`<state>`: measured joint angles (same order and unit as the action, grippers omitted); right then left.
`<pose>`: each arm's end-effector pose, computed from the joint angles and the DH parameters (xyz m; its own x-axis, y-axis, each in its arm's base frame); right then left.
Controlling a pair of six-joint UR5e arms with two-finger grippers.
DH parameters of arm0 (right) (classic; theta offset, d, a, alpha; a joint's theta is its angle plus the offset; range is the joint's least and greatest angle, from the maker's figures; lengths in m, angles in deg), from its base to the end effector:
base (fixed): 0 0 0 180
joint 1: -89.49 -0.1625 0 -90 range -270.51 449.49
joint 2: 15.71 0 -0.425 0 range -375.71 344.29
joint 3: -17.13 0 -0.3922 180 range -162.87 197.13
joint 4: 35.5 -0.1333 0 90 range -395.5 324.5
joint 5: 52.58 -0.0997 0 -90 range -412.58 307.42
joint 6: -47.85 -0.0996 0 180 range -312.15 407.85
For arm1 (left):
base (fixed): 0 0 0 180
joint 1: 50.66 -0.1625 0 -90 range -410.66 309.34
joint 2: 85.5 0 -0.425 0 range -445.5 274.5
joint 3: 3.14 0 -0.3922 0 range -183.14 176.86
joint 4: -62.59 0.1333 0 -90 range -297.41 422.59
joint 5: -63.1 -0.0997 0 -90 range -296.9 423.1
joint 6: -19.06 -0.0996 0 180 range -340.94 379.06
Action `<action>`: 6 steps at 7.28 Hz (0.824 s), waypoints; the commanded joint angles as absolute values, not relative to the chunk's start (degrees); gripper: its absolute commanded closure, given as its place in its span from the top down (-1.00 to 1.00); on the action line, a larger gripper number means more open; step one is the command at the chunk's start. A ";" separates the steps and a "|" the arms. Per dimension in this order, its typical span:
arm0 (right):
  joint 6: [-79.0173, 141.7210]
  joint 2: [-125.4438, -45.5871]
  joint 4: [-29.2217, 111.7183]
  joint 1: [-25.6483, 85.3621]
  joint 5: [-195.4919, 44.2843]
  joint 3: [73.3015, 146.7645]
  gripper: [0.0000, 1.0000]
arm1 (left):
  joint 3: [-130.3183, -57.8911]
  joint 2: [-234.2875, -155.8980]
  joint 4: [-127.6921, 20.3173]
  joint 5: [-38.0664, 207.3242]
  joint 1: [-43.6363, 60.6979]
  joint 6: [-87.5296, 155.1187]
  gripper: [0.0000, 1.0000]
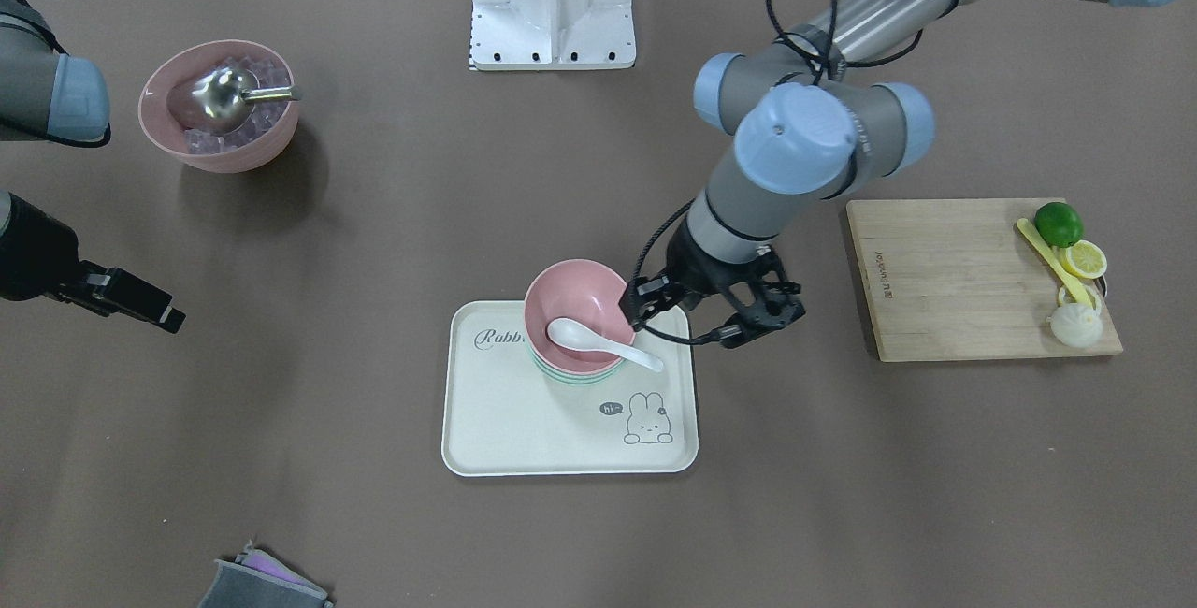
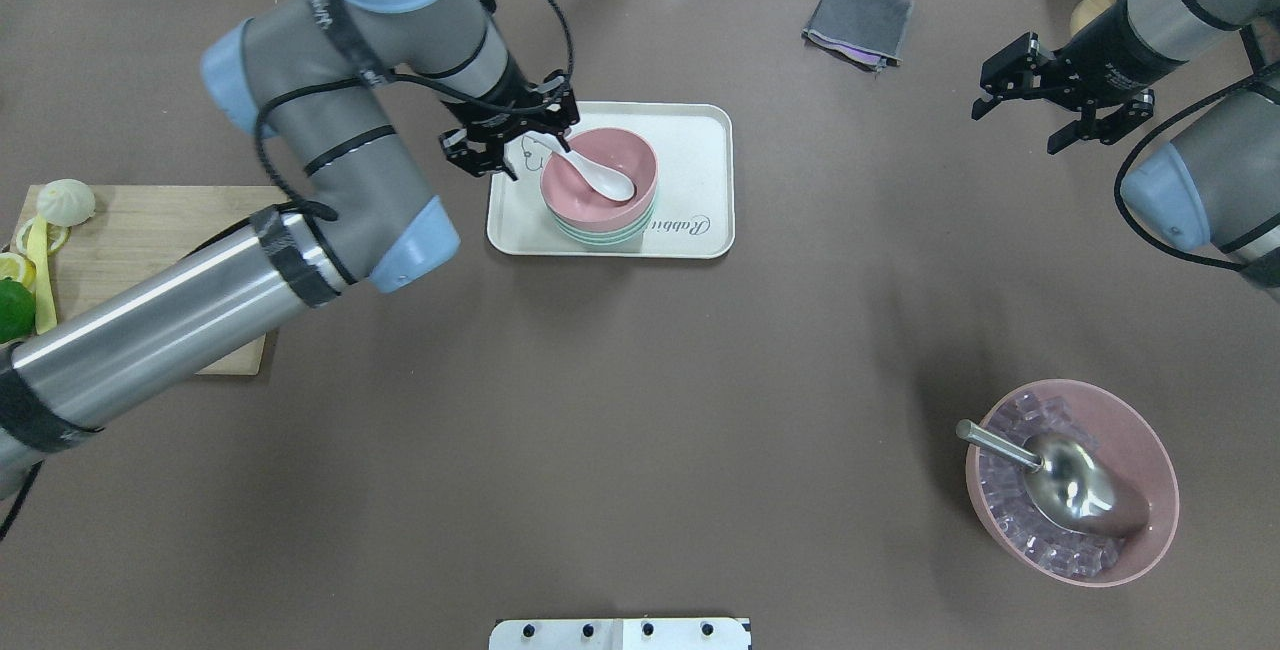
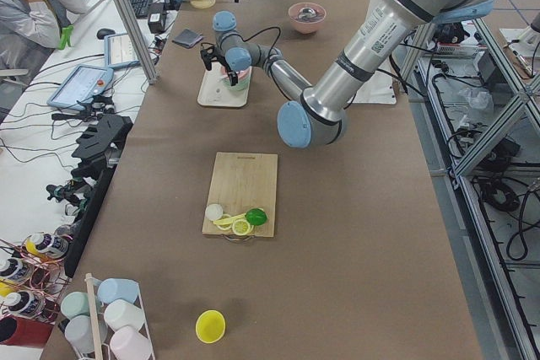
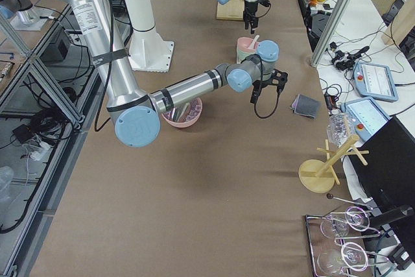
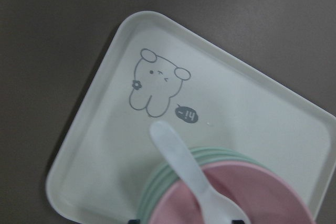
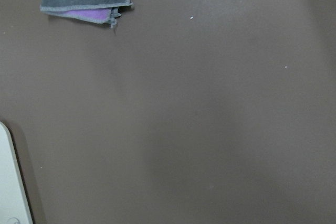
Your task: Stack pink bowl on green and place spoon
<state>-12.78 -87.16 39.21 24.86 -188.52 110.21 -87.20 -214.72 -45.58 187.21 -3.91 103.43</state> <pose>-0.2103 -0.5877 0.4163 0.5160 0.2921 0.8053 -0.2184 0.9539 -0.2061 0.4391 -0.5798 0.2500 0.4546 -0.3647 -0.8126 0.2592 0.9270 -0.2711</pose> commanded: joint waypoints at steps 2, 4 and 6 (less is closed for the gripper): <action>5.15 -94.08 39.30 18.93 -186.89 109.42 1.00 | -105.31 -188.76 -45.34 189.57 3.80 83.40 0.97; 19.39 -99.79 39.12 16.03 -185.48 109.41 1.00 | -110.00 -174.51 -45.51 192.18 10.90 58.22 0.97; 36.52 -103.77 39.21 11.73 -185.56 107.06 1.00 | -109.40 -166.48 -45.69 195.90 19.00 36.74 0.97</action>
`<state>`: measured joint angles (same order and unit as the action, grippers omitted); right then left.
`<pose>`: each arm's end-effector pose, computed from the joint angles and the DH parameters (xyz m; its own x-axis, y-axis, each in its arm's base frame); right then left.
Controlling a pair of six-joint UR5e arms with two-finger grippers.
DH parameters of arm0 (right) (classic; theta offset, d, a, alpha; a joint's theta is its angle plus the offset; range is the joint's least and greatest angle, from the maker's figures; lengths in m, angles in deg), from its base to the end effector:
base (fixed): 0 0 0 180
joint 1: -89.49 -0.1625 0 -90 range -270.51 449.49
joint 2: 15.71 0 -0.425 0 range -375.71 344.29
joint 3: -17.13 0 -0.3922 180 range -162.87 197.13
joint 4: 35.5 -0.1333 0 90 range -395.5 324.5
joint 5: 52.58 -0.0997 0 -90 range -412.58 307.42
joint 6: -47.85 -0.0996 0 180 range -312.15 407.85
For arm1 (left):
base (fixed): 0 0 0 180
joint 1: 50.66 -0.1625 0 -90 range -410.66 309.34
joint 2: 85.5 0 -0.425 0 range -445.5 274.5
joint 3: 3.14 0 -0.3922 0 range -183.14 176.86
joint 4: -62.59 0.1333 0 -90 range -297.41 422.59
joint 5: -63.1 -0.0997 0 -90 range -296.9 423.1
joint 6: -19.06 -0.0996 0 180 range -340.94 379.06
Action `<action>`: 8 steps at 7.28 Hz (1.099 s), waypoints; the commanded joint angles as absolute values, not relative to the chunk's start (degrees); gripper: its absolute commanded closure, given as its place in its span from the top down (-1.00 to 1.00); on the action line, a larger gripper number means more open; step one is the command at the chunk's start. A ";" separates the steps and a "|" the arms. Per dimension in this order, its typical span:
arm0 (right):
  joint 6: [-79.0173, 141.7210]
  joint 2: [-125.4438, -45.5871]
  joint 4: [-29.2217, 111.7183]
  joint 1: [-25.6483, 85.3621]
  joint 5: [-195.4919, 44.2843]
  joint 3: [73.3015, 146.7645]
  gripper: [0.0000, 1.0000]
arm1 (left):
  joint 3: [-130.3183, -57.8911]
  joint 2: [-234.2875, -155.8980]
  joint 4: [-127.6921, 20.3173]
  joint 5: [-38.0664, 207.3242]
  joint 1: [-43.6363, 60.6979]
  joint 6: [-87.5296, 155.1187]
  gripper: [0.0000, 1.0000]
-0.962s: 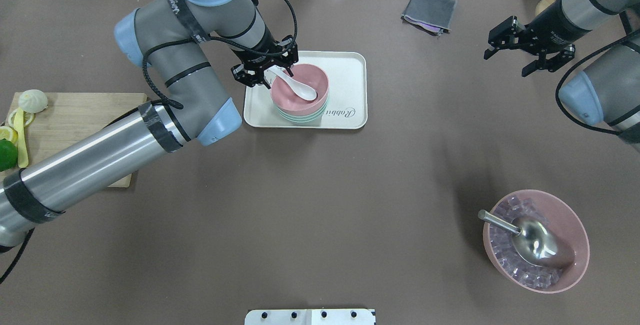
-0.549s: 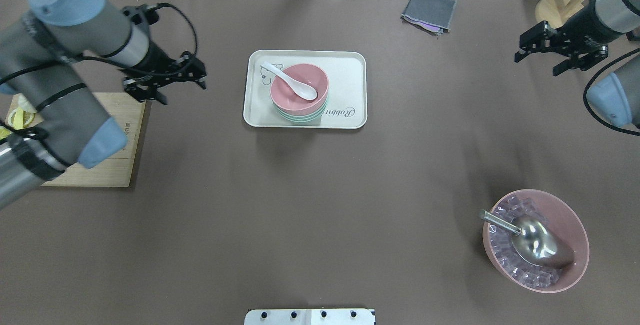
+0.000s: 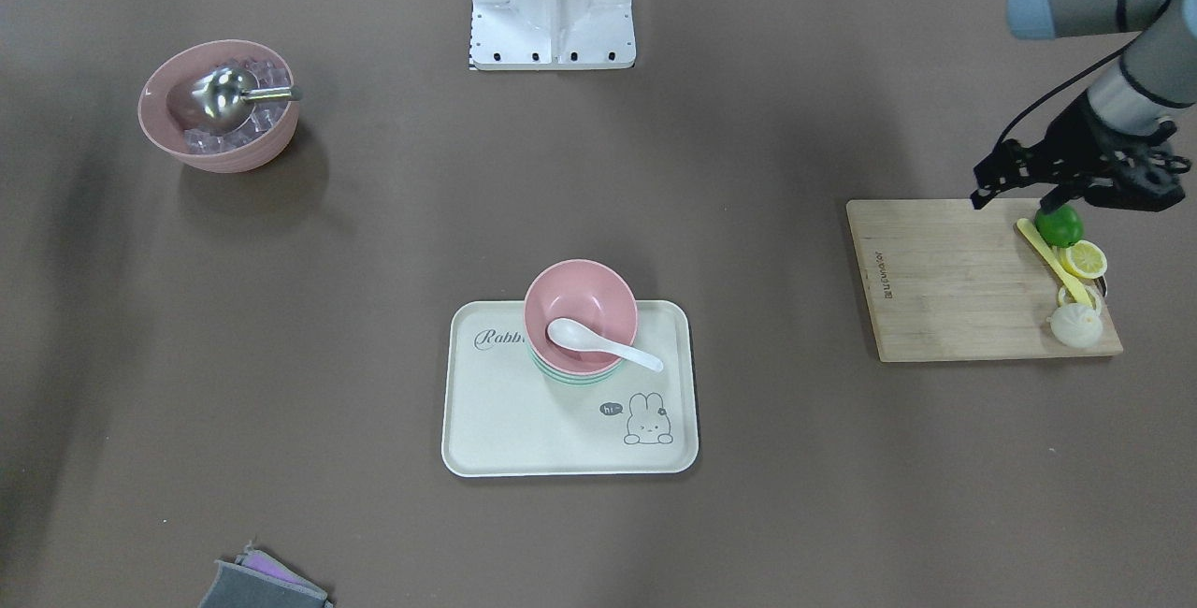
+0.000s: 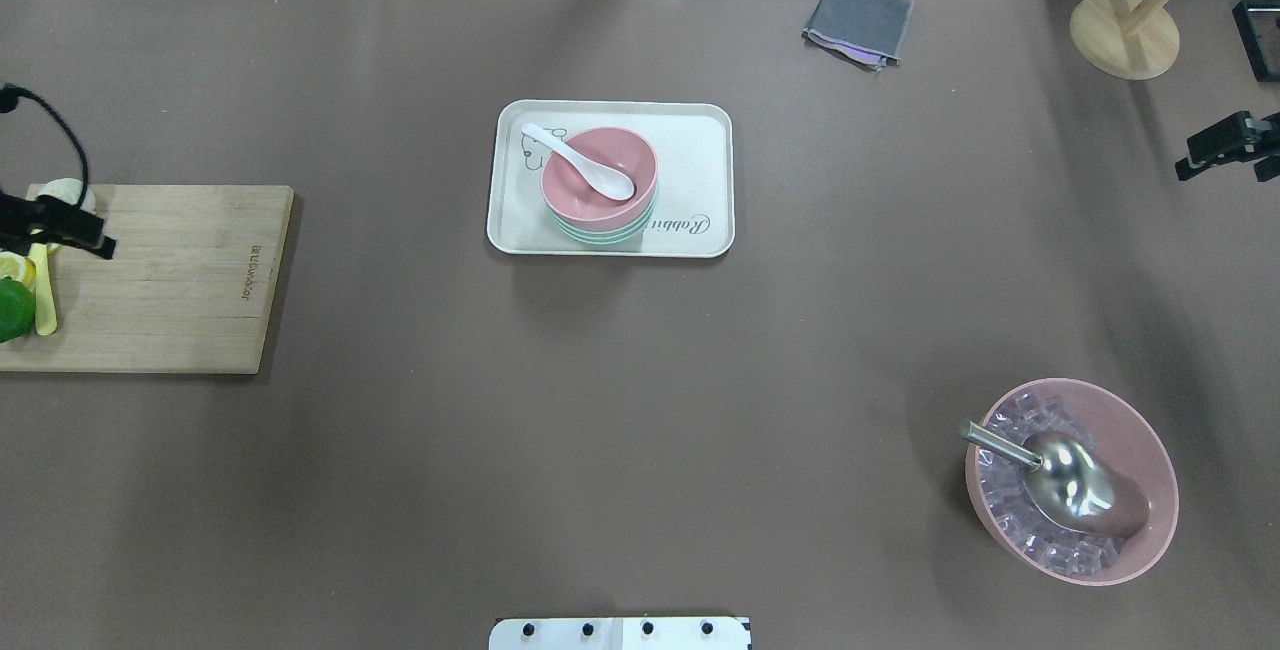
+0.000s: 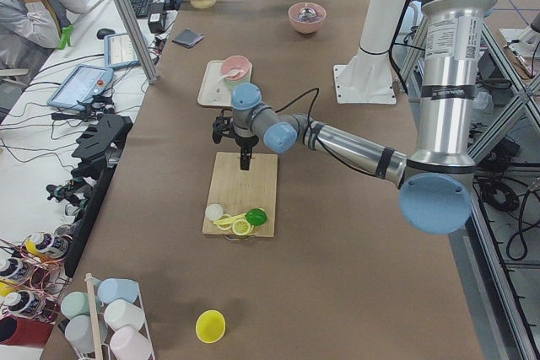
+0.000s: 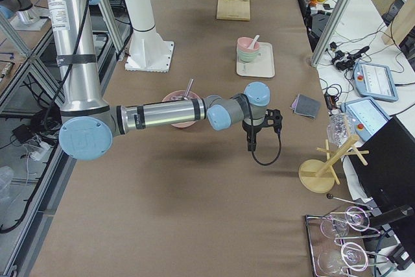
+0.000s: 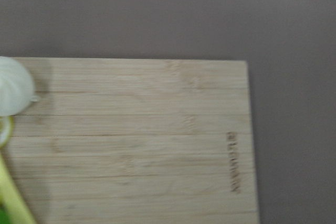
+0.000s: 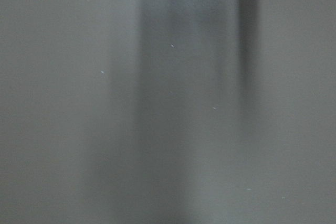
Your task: Stack pink bowl on green and place spoon
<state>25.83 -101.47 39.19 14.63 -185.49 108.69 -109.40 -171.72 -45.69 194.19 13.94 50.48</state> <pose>-0.0781 -0.5392 0.5788 0.6874 -0.0591 0.7239 -0.0152 0.9953 0.0957 0.1442 -0.4618 0.5153 0.6501 0.1303 -0.7486 -0.0348 0.9893 0.1420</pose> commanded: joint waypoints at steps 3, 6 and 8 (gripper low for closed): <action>42.05 -104.30 39.38 6.89 -189.67 105.10 1.00 | -108.26 -162.93 -45.95 195.90 21.49 29.87 0.97; 42.14 -98.01 49.07 6.70 -190.04 105.19 1.00 | -106.33 -164.32 -46.13 195.37 21.67 30.31 0.97; 43.55 -97.80 49.93 6.70 -189.69 105.89 1.00 | -104.67 -164.51 -47.53 195.20 21.67 30.05 0.97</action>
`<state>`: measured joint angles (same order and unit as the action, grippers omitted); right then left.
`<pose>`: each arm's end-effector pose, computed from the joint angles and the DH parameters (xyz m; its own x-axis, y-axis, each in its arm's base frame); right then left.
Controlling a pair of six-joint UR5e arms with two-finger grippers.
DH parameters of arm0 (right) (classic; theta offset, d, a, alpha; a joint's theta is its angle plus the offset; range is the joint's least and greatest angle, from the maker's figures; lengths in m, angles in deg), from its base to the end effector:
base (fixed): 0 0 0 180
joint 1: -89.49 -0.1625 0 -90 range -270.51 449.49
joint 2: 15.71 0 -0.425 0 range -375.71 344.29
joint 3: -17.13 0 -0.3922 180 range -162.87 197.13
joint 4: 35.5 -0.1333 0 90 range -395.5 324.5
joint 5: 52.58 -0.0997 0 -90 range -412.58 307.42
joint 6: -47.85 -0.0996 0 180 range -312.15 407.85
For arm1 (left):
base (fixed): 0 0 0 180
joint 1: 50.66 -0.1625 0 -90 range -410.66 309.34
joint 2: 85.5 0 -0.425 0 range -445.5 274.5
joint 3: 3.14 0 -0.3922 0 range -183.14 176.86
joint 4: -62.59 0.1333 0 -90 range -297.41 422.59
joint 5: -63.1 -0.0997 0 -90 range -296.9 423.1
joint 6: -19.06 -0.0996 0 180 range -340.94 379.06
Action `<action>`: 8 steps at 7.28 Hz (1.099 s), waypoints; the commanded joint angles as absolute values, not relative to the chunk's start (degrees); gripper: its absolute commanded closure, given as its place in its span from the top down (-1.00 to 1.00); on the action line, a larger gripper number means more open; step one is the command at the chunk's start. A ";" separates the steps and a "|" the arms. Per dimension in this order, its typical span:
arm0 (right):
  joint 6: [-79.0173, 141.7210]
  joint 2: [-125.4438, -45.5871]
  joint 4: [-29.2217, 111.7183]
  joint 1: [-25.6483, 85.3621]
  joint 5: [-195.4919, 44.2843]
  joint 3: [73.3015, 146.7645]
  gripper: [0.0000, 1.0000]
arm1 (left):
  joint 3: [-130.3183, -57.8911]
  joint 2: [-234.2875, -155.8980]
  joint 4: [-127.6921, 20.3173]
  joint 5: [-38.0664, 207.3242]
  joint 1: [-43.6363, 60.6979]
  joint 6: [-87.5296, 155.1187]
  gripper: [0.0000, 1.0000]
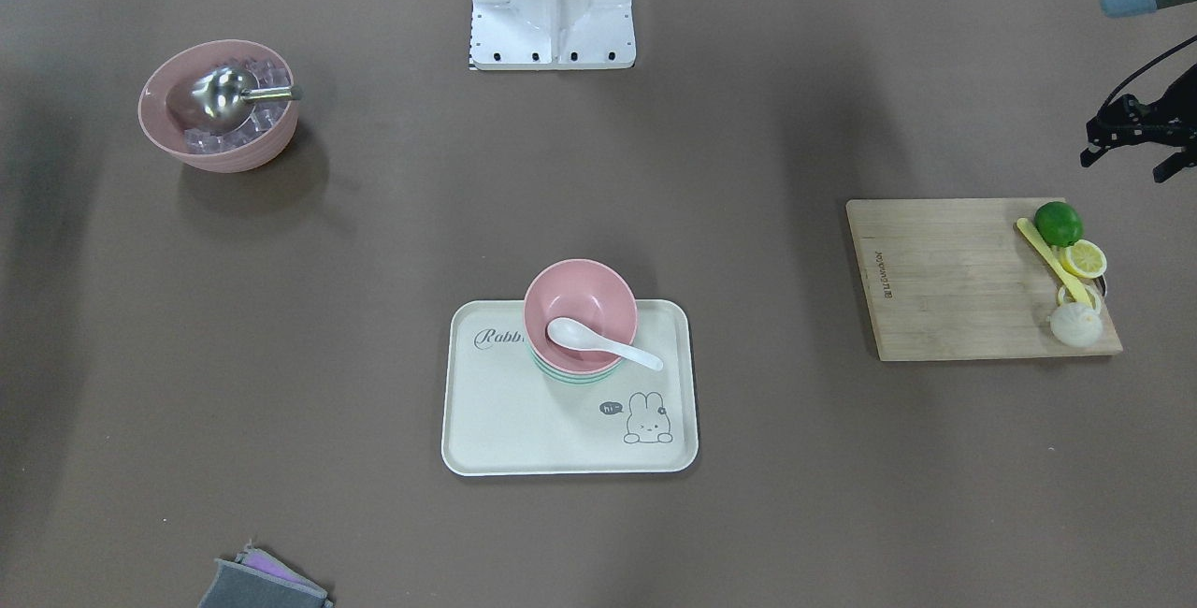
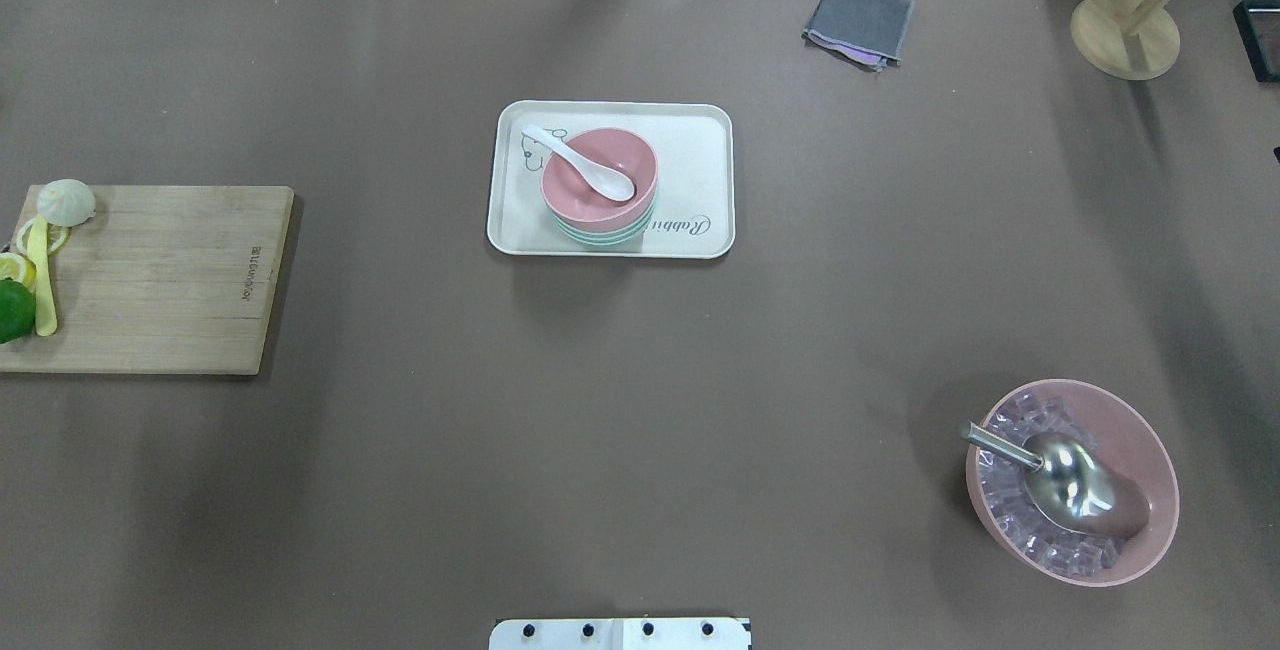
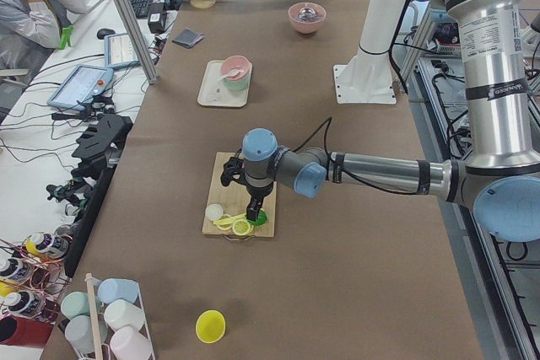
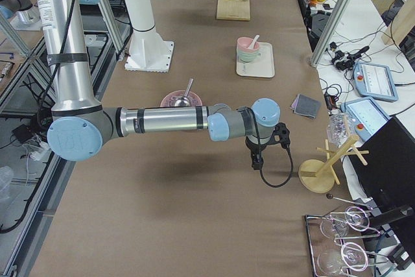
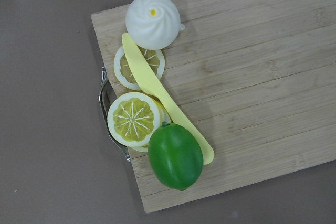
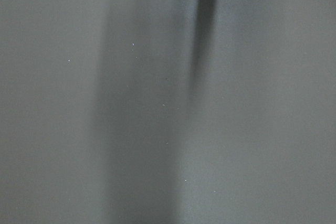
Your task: Stack pink bowl on green and place spoon
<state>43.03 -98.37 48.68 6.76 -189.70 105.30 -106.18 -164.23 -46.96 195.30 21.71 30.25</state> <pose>-0.0105 -0.5589 0.5932 0.6649 -0.1464 0.7325 0.0685 0.9884 0.1354 0.0665 -0.4286 0.5997 0.6748 0.2761 -0.6844 -0.1541 0.9596 0.2352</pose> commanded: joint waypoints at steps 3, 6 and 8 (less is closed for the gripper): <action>43.55 -96.83 50.11 6.87 -189.43 105.81 1.00 | -103.25 -165.04 -48.33 195.28 21.58 30.14 0.97; 43.46 -97.18 50.28 6.87 -189.86 106.68 1.00 | -105.25 -164.78 -48.33 195.72 22.02 29.97 0.97; 43.55 -97.36 50.02 6.87 -189.52 106.43 1.00 | -104.83 -165.65 -48.41 195.64 22.11 31.01 0.97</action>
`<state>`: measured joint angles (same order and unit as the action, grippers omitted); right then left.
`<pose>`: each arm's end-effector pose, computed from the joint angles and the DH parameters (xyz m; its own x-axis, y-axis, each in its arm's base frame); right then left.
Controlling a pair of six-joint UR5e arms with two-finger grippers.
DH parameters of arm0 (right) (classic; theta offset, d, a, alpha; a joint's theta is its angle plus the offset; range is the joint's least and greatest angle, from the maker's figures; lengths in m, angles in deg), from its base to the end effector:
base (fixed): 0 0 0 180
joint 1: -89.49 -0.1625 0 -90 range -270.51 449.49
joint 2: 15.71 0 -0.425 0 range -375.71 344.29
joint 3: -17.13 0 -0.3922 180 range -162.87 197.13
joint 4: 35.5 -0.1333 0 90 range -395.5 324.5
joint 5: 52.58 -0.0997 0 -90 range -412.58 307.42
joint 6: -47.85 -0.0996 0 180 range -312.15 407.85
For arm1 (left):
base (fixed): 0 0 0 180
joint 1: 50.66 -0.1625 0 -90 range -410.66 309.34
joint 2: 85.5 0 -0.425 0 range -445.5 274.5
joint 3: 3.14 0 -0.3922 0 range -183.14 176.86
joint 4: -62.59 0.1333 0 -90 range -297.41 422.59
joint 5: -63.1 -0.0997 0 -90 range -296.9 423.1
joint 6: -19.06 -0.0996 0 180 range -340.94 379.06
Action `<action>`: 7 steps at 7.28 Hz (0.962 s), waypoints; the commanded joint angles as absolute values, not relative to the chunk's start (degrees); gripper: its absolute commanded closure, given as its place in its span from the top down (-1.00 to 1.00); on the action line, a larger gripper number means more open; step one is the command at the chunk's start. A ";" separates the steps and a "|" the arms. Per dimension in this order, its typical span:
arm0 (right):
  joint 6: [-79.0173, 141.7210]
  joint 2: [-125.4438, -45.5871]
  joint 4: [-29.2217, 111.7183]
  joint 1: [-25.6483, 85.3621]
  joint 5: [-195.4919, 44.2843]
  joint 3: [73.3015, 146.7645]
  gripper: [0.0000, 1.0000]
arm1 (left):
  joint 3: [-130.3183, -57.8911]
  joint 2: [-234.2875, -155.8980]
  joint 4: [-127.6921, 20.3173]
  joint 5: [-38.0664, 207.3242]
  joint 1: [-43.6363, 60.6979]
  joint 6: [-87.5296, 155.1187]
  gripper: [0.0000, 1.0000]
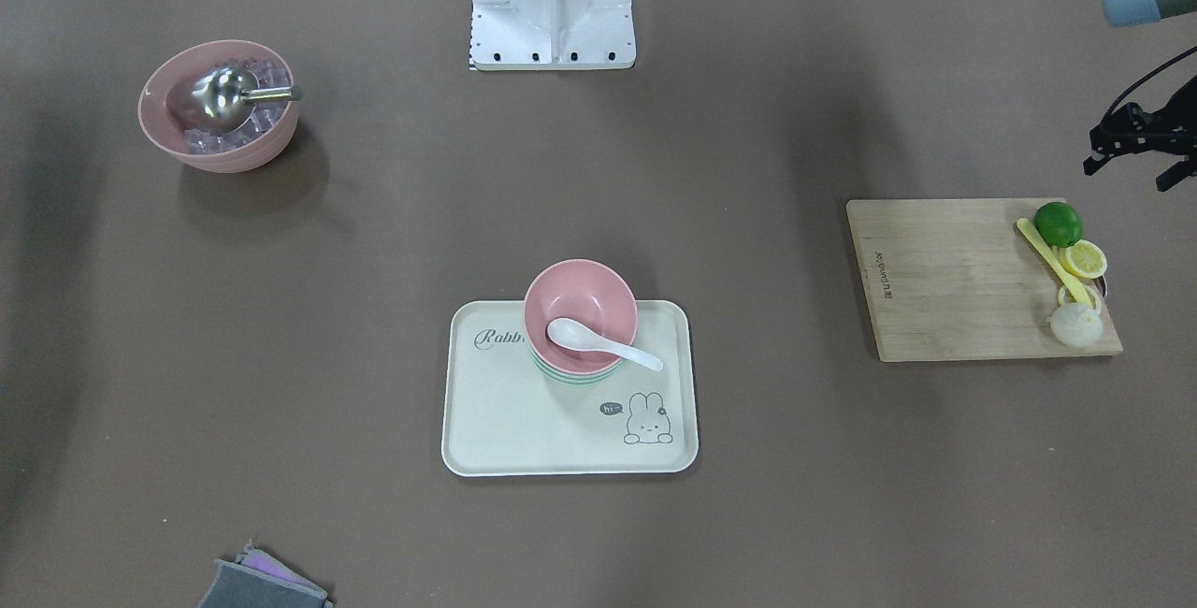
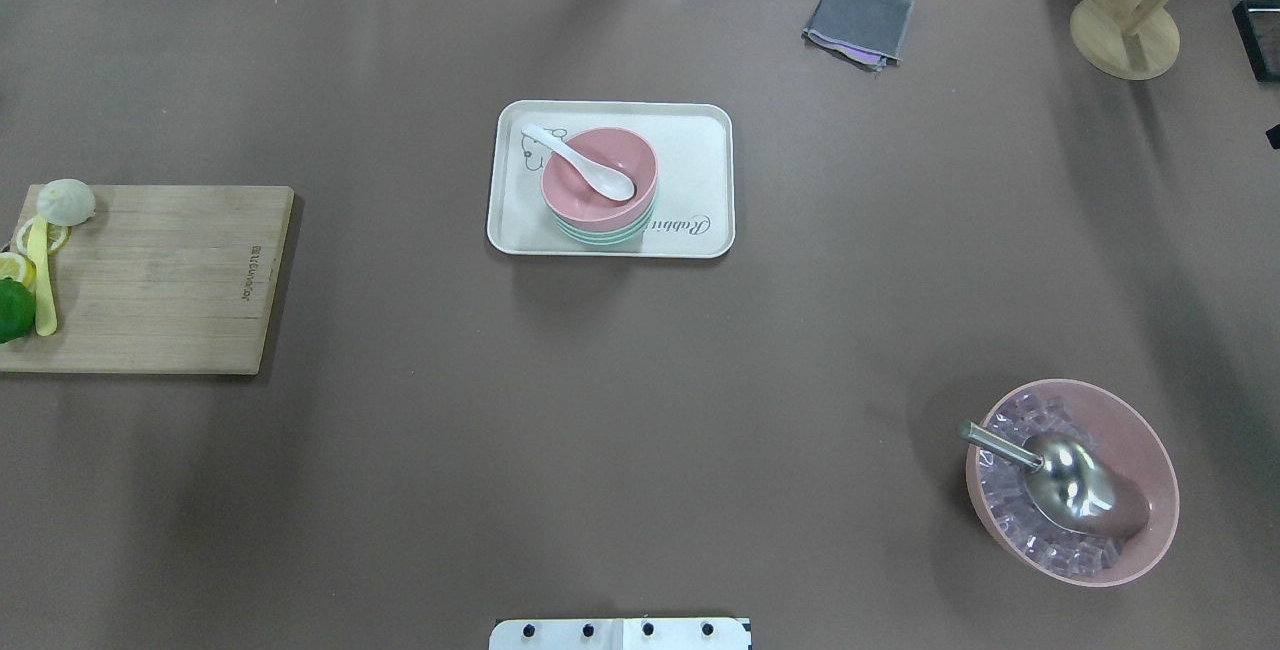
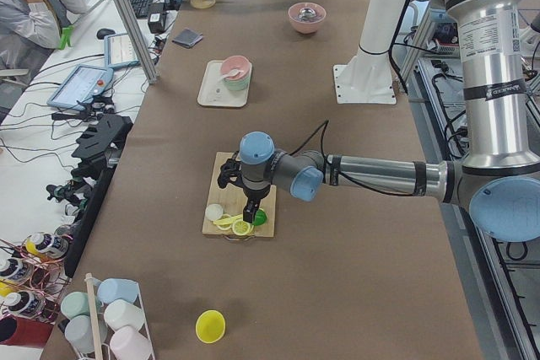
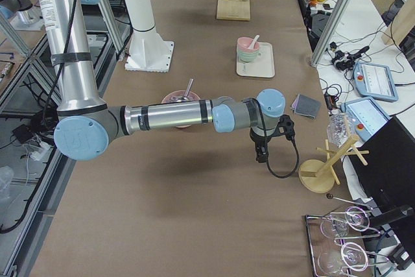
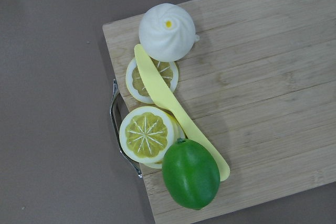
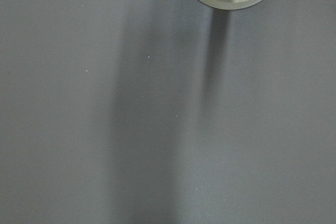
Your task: Stack pink bowl on green and place spoon
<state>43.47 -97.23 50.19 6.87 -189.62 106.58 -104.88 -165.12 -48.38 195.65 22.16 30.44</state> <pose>-0.0124 -0.5660 0.5739 0.6636 -0.1667 0.7293 0.0751 0.9848 0.1568 0.0657 -0.4357 0.6012 0.6695 0.2796 -0.6882 -0.1440 0.9577 0.2490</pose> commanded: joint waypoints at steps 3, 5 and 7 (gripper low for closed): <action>43.11 -97.71 49.58 6.87 -189.87 106.69 1.00 | -104.56 -167.15 -48.33 195.46 22.20 31.63 0.97; 43.02 -97.80 49.49 6.87 -189.69 106.69 1.00 | -104.03 -167.41 -48.33 195.55 22.20 31.72 0.97; 43.11 -98.15 49.49 6.87 -189.86 106.69 1.00 | -103.16 -168.11 -48.33 195.55 22.20 31.72 0.97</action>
<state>43.08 -97.99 49.50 6.87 -189.71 106.69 -103.58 -167.71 -48.33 195.54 22.19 31.71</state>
